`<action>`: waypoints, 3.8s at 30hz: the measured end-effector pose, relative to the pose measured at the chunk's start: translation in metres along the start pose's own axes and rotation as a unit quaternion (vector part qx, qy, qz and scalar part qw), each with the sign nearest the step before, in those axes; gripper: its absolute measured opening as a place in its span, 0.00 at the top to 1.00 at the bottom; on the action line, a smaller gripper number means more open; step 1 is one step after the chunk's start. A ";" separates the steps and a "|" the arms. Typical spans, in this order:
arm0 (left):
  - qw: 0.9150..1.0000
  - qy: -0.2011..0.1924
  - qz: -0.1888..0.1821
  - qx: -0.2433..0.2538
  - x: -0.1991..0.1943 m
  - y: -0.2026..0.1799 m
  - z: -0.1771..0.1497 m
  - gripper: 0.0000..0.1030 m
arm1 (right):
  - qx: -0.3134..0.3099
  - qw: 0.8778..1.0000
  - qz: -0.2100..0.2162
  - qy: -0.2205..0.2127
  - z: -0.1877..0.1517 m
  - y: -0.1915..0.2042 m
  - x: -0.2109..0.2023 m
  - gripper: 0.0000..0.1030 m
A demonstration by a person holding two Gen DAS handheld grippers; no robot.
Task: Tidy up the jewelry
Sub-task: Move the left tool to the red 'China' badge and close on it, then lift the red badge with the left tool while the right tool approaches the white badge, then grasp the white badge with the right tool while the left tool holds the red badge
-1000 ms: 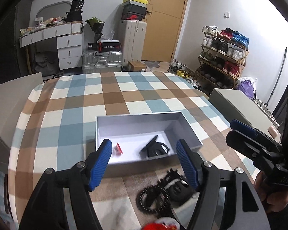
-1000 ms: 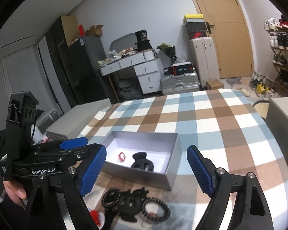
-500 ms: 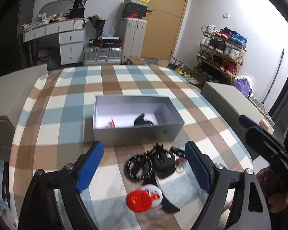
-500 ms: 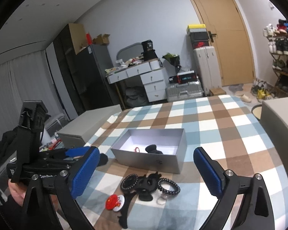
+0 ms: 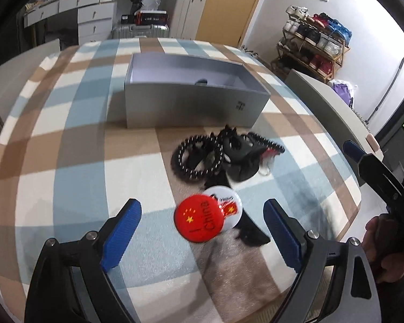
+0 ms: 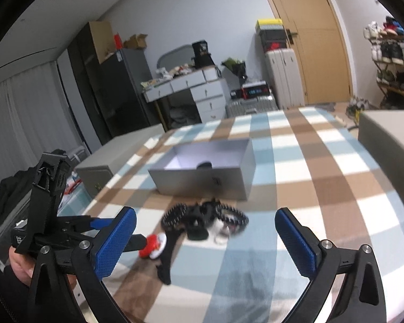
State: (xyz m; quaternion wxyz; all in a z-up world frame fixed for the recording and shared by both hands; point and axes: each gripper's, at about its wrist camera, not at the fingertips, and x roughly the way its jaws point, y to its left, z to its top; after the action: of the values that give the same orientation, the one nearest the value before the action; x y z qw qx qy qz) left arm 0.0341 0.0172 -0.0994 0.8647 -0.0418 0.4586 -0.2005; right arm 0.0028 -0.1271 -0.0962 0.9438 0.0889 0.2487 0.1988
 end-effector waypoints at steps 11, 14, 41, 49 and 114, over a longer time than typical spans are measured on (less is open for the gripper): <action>0.998 0.002 -0.056 0.005 0.002 0.008 -0.011 0.15 | 0.019 0.999 0.009 0.025 -0.007 -0.006 0.009 0.00; 0.998 0.001 -0.058 0.021 0.002 0.007 -0.013 0.34 | 0.014 0.999 0.010 0.027 -0.009 -0.004 0.009 0.00; 0.998 0.015 -0.013 0.057 -0.002 0.015 -0.015 0.92 | 0.008 0.999 0.015 0.038 -0.008 0.005 0.013 0.00; 0.998 -0.005 -0.040 0.047 -0.012 0.015 -0.017 0.63 | 0.001 0.999 0.017 0.040 -0.010 0.010 0.015 0.00; 0.997 -0.070 0.017 0.013 -0.040 0.087 -0.021 0.64 | -0.285 0.942 -0.098 0.144 -0.055 0.113 0.101 0.63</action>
State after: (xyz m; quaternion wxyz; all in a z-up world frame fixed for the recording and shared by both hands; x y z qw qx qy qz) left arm 0.0240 0.1145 -0.1033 0.8983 -0.0368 0.3953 -0.1883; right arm 0.0182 0.0216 -0.1568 0.8984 -0.2387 0.3225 0.1783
